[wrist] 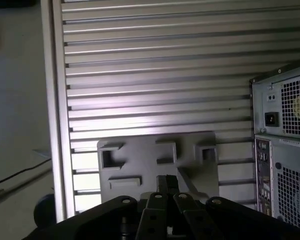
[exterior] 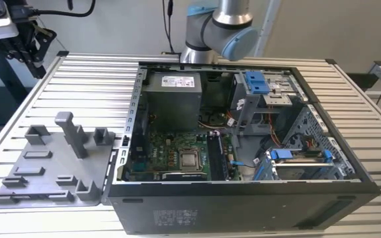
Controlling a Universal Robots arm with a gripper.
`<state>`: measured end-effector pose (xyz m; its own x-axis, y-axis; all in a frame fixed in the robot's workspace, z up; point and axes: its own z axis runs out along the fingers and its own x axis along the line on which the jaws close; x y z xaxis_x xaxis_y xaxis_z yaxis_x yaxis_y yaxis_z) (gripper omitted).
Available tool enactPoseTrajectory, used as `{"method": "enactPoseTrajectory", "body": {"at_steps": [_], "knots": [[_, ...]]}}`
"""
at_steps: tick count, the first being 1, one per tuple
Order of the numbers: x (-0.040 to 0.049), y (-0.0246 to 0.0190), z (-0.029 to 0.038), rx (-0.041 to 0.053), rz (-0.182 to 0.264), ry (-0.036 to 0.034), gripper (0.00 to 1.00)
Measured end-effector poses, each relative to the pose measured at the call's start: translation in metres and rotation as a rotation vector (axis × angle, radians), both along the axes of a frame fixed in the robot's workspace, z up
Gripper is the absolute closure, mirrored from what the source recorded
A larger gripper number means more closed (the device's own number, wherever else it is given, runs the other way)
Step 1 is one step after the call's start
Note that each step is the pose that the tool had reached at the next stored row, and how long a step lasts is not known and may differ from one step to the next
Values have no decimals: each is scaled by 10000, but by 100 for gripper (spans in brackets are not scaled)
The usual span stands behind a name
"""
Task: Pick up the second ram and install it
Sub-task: 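Reach for the second ram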
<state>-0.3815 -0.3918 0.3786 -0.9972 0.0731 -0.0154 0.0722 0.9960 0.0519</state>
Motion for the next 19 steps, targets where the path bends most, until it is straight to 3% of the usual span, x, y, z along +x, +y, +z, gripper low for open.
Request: {"method": "enactPoseTrajectory", "body": {"at_steps": [6, 12, 15, 19], "knots": [[-90, 0, -6, 0, 267, 0, 89], [-105, -5, -7, 13, 278, 2, 89], [-128, -48, -13, 13, 277, 2, 89], [-149, -142, -34, 13, 278, 2, 89]]}}
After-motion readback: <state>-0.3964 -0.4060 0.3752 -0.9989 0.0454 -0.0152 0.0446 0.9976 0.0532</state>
